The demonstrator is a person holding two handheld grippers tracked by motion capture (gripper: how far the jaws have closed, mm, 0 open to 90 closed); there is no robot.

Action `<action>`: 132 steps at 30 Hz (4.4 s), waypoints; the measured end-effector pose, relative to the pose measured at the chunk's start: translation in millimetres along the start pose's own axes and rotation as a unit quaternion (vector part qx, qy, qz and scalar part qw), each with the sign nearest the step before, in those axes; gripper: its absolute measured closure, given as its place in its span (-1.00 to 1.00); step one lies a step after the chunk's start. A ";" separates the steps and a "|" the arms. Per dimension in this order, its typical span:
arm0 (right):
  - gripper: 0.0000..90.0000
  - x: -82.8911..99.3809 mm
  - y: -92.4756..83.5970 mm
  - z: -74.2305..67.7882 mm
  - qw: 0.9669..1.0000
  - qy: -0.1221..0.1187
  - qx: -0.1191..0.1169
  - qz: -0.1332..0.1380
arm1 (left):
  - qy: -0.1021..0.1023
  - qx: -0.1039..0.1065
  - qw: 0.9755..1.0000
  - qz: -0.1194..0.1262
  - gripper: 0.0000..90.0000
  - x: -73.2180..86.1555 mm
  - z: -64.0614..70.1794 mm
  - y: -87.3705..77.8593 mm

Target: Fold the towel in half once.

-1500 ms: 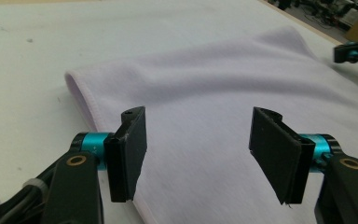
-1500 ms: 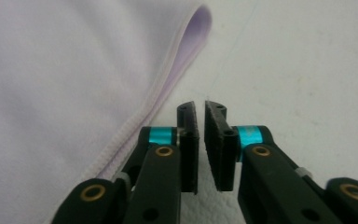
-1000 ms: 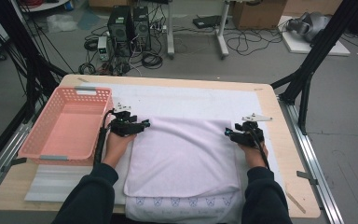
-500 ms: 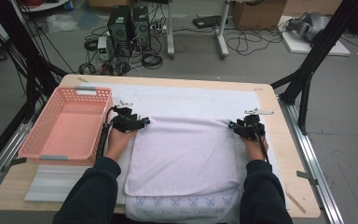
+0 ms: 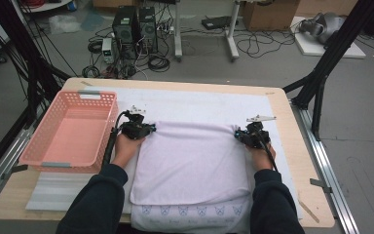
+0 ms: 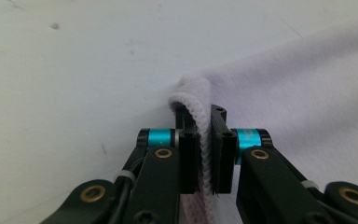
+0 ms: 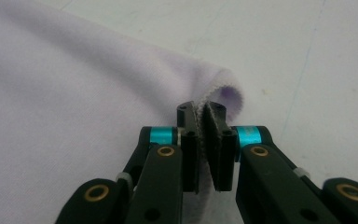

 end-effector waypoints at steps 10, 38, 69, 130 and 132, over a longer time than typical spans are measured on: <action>0.91 -28.2 19.1 11.2 0.997 -0.032 0.049 0.059 | -0.007 -0.031 0.998 0.052 0.88 -44.2 -19.8 7.5; 0.35 -22.8 -46.7 10.3 0.996 0.016 0.009 0.089 | 0.024 0.026 0.998 0.047 -0.11 -9.5 22.7 -26.0; 0.38 112.1 -137.8 -42.8 0.997 -0.069 -0.018 0.000 | 0.063 0.038 0.995 0.070 -0.12 77.1 78.3 -103.8; 0.90 94.4 -148.6 -23.7 0.989 -0.073 -0.102 0.082 | 0.144 0.085 0.986 0.026 0.95 100.6 120.8 -138.5; 0.90 97.5 -155.4 -23.1 0.987 -0.078 -0.109 0.084 | 0.141 0.095 0.985 0.024 0.95 103.0 123.5 -145.6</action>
Point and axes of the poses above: each handheld gripper's, and its own axes: y roughly forward along the jaws, x roughly out of its underside, z roughly to its right, the point moved 2 cm from there along y, roughly forward along the jaws, and after that the axes turned 12 degrees about x, right-handed, at the moved point
